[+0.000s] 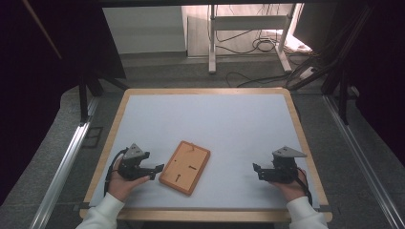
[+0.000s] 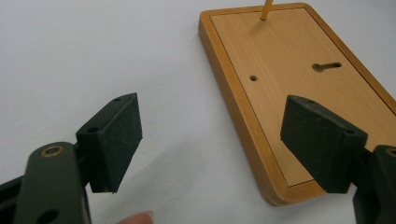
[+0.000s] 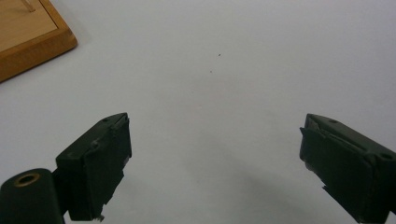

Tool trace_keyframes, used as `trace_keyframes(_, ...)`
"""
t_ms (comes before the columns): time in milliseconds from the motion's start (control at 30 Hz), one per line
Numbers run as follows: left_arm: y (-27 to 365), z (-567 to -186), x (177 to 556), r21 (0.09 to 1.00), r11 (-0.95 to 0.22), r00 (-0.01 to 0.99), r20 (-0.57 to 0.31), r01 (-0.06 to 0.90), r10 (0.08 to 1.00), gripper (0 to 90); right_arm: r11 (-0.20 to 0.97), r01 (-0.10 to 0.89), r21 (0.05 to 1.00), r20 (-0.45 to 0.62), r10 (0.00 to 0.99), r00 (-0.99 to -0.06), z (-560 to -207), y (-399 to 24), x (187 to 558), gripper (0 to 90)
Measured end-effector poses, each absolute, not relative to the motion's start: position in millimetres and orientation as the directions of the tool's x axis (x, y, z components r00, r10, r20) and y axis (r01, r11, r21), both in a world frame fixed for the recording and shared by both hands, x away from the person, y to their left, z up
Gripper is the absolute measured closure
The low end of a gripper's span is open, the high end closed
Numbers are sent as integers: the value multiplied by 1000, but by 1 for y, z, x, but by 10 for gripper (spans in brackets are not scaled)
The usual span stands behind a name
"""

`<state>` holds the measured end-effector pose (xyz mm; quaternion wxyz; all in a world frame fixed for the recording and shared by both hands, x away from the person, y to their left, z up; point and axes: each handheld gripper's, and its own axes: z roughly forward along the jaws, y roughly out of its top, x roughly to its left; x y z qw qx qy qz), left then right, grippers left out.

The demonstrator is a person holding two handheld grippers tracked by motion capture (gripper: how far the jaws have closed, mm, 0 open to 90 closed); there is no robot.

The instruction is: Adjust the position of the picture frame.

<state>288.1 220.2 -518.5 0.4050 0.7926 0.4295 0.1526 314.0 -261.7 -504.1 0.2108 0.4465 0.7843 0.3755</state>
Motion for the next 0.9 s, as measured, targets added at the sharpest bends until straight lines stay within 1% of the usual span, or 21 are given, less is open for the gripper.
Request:
trace_keyframes(133, 221, -519, 292, 772, -296, 577, -110, 562, 809, 212, 339, 529, 778, -10, 849, -529, -508, -264, 313, 112)
trace_keyframes(367, 221, -519, 295, 764, -299, 566, -103, 571, 818, 222, 369, 518, 772, -16, 825, -565, -508, -264, 312, 114)
trace_keyframes(633, 227, -521, 284, 759, -294, 556, -106, 581, 824, 243, 381, 516, 767, -14, 814, -581, -508, -262, 307, 115)
trace_keyframes(833, 228, -515, 283, 768, -268, 545, -124, 582, 829, 271, 372, 509, 776, -11, 816, -578, -507, -259, 310, 125)
trace_keyframes(867, 227, -515, 283, 769, -267, 547, -126, 581, 827, 285, 375, 508, 776, -12, 814, -581, -507, -259, 310, 127)
trace_keyframes(900, 226, -514, 282, 768, -271, 550, -124, 580, 826, 323, 380, 506, 775, -15, 811, -585, -507, -258, 310, 130)
